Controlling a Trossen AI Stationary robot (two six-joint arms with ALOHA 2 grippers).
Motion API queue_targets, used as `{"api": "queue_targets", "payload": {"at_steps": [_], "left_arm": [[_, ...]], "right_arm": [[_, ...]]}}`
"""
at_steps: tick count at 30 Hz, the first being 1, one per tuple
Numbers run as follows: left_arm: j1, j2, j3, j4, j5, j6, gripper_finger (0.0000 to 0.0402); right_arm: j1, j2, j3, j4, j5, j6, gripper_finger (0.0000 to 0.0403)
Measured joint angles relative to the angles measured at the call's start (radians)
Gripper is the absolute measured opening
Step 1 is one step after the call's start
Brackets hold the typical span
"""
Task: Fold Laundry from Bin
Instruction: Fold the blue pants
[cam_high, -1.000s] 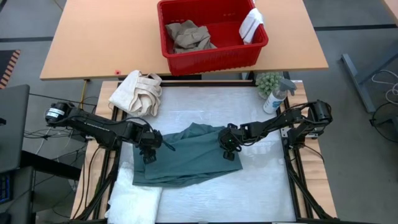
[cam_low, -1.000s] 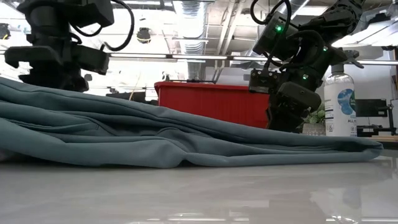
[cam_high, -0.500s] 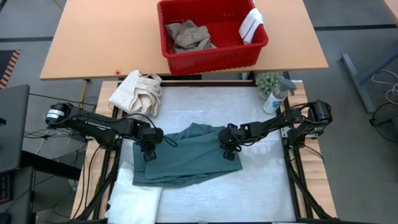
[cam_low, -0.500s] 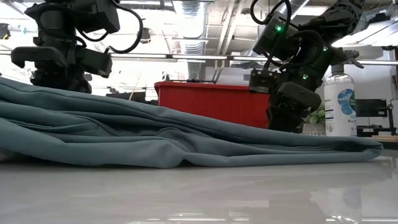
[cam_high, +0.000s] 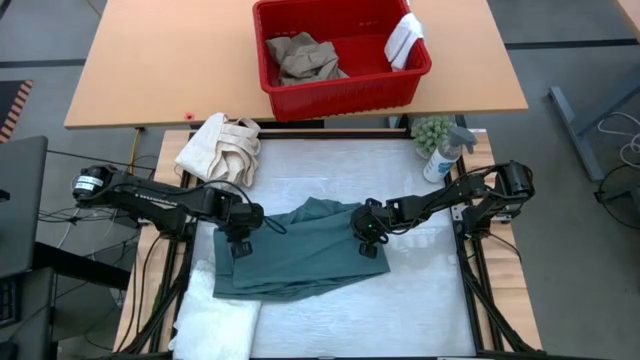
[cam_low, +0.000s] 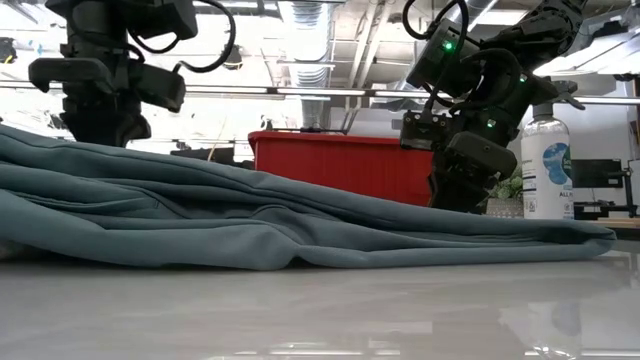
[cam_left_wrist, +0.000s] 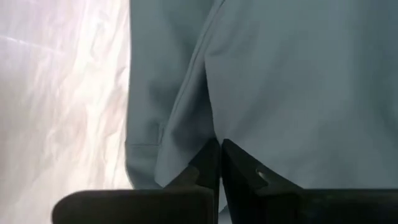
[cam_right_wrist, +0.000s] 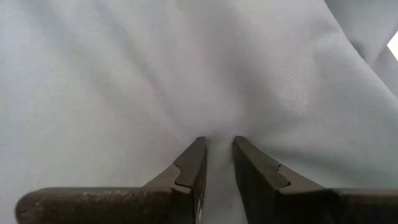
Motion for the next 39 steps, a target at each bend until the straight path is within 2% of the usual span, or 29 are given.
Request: {"api": "queue_targets", "payload": {"at_steps": [10, 17, 20, 22, 26, 30, 32, 35, 37, 39], "left_arm": [[0.0, 0.0, 0.003, -0.104, -0.036, -0.008, 0.0], [0.008, 0.0, 0.003, -0.107, -0.052, -0.003, 0.0], [0.01, 0.0, 0.003, -0.105, -0.05, -0.02, 0.0], [0.01, 0.0, 0.008, -0.105, -0.013, -0.023, 0.0003], [0.01, 0.0, 0.061, -0.112, 0.054, -0.015, 0.0028], [0.01, 0.0, 0.144, -0.153, 0.047, 0.011, 0.0076], [0.009, 0.0, 0.196, -0.169, 0.011, 0.001, 0.0102], [0.009, 0.0, 0.261, -0.054, -0.042, -0.1, 0.0134], [-0.007, 0.0, 0.268, 0.152, -0.089, -0.162, 0.0146], [-0.041, 0.003, 0.25, 0.368, -0.144, -0.161, 0.0151]], "right_arm": [[0.0, 0.0, 0.0, 0.0, 0.0, 0.0, 0.0107], [0.0, 0.0, 0.0, 0.0, 0.0, -0.001, 0.0107], [0.0, 0.0, 0.0, 0.0, 0.0, -0.001, 0.0107], [0.0, 0.0, 0.0, 0.0, 0.0, -0.001, 0.0107], [0.0, 0.0, 0.0, 0.003, 0.0, -0.001, 0.0107], [0.0, 0.0, 0.0, 0.012, 0.0, -0.001, 0.0107], [0.0, 0.0, 0.0, 0.014, 0.0, -0.001, 0.0107], [0.0, 0.0, 0.0, 0.014, 0.0, -0.001, 0.0107], [0.0, 0.0, 0.0, 0.014, 0.0, -0.001, 0.0107], [0.0, 0.0, 0.001, 0.015, 0.0, -0.001, 0.0107]]}}
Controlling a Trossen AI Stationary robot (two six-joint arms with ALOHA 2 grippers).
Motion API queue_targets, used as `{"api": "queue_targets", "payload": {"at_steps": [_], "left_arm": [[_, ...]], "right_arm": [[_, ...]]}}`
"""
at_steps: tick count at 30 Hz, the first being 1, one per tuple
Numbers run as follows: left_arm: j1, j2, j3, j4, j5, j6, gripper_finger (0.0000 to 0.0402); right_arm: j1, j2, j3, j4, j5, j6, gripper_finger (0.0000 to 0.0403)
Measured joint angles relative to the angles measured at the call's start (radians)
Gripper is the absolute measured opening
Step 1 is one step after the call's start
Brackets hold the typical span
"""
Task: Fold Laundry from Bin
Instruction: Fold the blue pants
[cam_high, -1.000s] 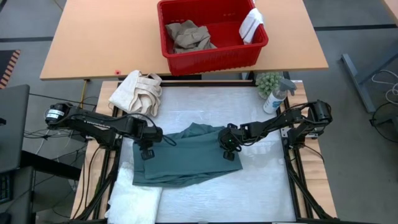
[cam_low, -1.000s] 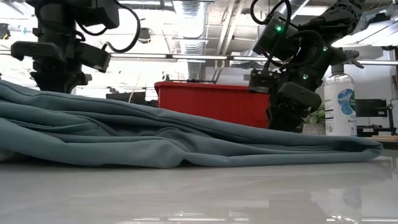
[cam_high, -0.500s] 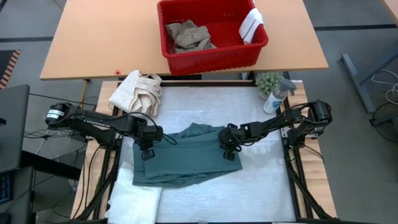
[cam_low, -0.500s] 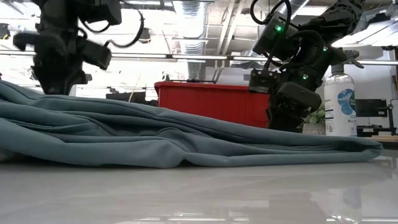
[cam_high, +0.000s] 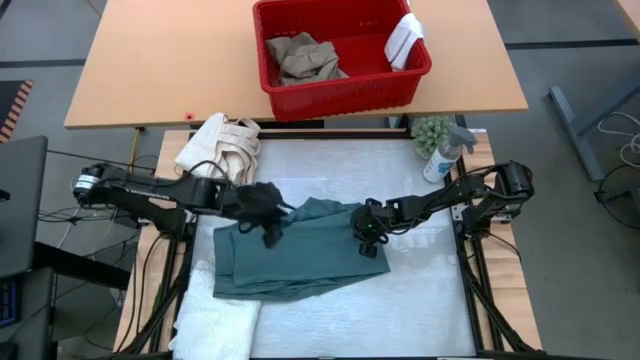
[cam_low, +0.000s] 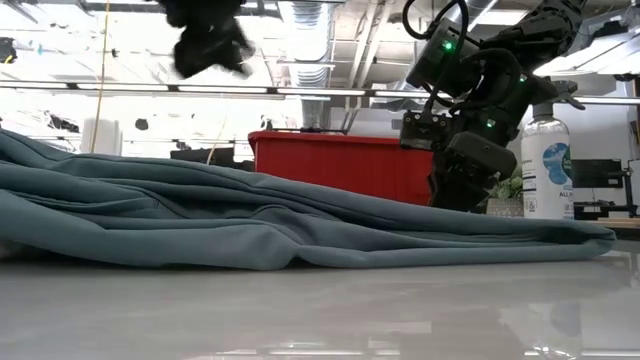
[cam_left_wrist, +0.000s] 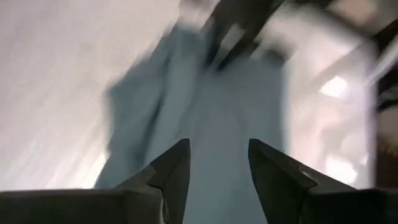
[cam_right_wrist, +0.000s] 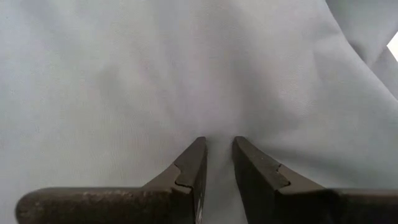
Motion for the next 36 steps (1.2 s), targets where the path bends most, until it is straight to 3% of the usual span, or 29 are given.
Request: {"api": "queue_targets", "payload": {"at_steps": [2, 5, 14, 21, 27, 32, 36], "left_arm": [[-0.028, 0.021, -0.026, 0.149, -0.067, 0.022, 0.0152], [-0.042, 0.076, -0.045, 0.186, -0.141, 0.01, 0.0153], [-0.042, 0.29, -0.044, 0.307, -0.114, -0.007, 0.0153], [-0.036, 0.361, -0.045, 0.393, -0.109, 0.018, 0.0153], [0.0, 0.335, -0.045, 0.397, -0.041, 0.057, 0.0154], [0.012, 0.318, -0.045, 0.401, 0.008, 0.094, 0.0164], [0.013, 0.287, -0.044, 0.4, 0.004, 0.119, 0.0176]], "right_arm": [[0.0, 0.0, 0.007, -0.003, -0.001, 0.0, 0.0107], [-0.001, -0.002, 0.028, -0.013, -0.024, 0.0, 0.0107], [-0.046, -0.002, 0.149, -0.168, -0.041, 0.059, 0.0118], [-0.122, -0.004, 0.276, -0.491, -0.187, 0.203, 0.0185], [-0.148, -0.006, 0.275, -0.715, -0.186, 0.374, 0.0251], [-0.142, -0.028, 0.223, -0.673, -0.174, 0.495, 0.0269], [-0.126, -0.092, 0.16, -0.543, -0.07, 0.622, 0.027]]}}
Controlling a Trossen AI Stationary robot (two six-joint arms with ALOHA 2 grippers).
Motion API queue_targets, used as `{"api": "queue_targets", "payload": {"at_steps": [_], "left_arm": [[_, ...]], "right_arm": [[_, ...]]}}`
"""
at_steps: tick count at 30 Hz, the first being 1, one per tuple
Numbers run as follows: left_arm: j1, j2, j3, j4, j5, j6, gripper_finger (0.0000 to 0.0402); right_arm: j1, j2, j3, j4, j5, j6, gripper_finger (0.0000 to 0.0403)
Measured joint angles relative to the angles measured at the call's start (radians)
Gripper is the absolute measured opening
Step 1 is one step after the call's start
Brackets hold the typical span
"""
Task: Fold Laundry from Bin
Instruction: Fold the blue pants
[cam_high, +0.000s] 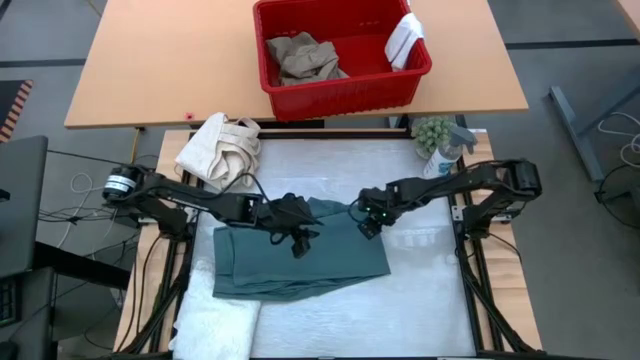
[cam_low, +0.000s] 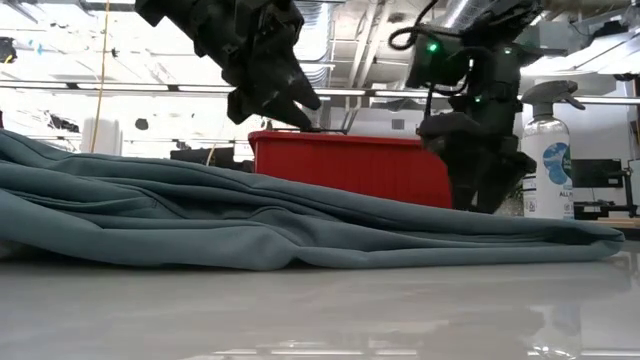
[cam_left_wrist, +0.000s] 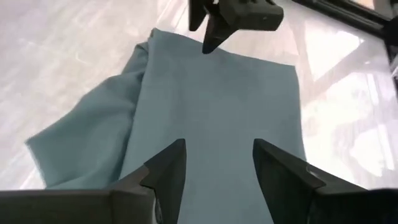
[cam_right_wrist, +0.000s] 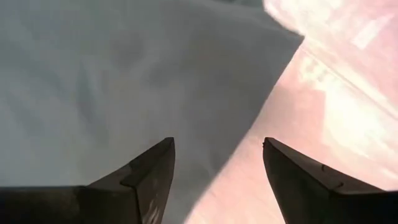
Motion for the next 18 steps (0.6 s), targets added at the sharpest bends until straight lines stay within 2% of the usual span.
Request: {"api": "queue_targets", "payload": {"at_steps": [3, 7, 13, 18], "left_arm": [[0.001, -0.008, 0.0, -0.008, -0.008, 0.007, 0.0188], [0.002, -0.012, 0.0, -0.021, -0.008, 0.007, 0.0203], [0.007, -0.012, 0.0, -0.016, -0.012, -0.008, 0.0218], [0.007, -0.009, 0.0, -0.02, -0.035, -0.019, 0.022]], "right_arm": [[-0.012, -0.045, -0.054, 0.098, 0.024, 0.069, 0.027], [-0.023, -0.071, -0.124, 0.111, 0.028, 0.118, 0.027], [-0.013, -0.065, -0.203, 0.322, 0.016, 0.171, 0.027], [-0.008, -0.056, -0.207, 0.295, 0.019, 0.12, 0.027]]}}
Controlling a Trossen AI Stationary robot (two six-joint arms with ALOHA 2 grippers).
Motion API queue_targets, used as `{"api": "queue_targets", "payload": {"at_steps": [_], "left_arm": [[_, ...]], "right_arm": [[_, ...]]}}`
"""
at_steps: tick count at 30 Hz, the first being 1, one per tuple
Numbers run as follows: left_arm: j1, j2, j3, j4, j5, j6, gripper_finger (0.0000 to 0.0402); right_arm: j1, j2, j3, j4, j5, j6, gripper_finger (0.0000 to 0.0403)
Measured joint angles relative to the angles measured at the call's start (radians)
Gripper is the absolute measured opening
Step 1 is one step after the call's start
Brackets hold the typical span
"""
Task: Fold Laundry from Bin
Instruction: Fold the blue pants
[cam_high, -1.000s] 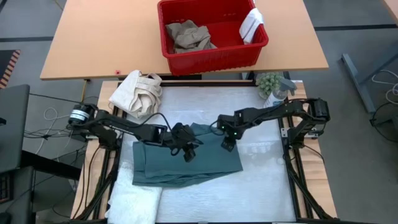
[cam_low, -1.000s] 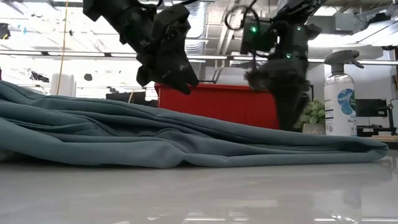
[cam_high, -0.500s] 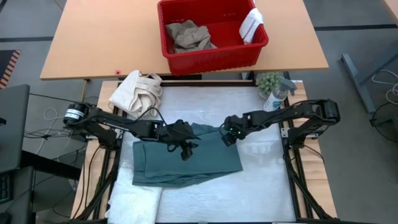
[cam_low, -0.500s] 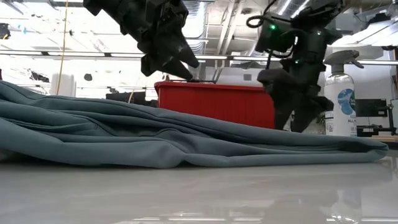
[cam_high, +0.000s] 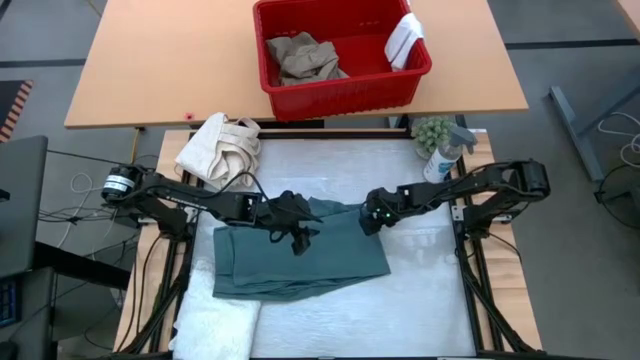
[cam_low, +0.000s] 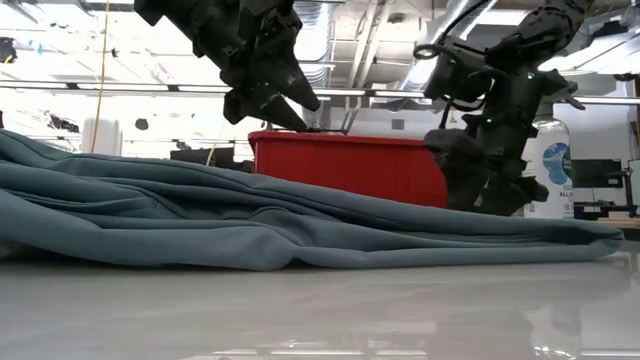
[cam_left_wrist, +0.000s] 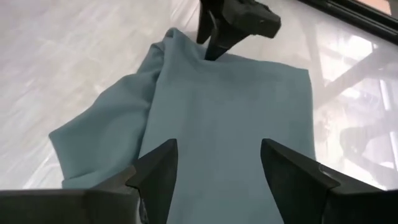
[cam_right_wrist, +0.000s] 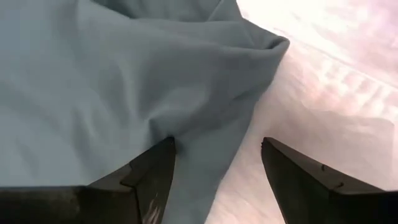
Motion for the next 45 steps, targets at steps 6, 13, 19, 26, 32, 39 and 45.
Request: {"api": "queue_targets", "payload": {"at_steps": [6, 13, 19, 26, 32, 39, 45], "left_arm": [[0.0, 0.0, 0.0, 0.002, -0.019, -0.01, 0.022], [0.0, 0.0, 0.0, 0.01, -0.059, -0.022, 0.022], [0.0, 0.0, 0.0, 0.009, -0.06, -0.034, 0.022], [0.0, 0.001, 0.0, 0.009, -0.06, -0.034, 0.022], [0.0, 0.001, 0.0, 0.0, -0.06, 0.009, 0.022], [0.0, 0.001, 0.0, -0.003, -0.065, 0.053, 0.022], [0.0, 0.001, 0.0, -0.003, -0.098, 0.062, 0.022]], "right_arm": [[-0.003, -0.098, -0.006, -0.038, 0.01, -0.01, 0.027], [0.006, -0.163, -0.003, -0.018, 0.022, -0.008, 0.027], [0.016, -0.065, -0.003, 0.024, -0.017, 0.015, 0.027], [0.041, 0.058, 0.002, 0.062, -0.029, 0.038, 0.027], [0.054, 0.084, 0.003, 0.129, -0.065, 0.005, 0.0246], [0.053, 0.085, 0.0, 0.097, -0.051, 0.039, 0.0098], [0.053, 0.085, -0.001, 0.072, -0.052, 0.058, 0.0027]]}}
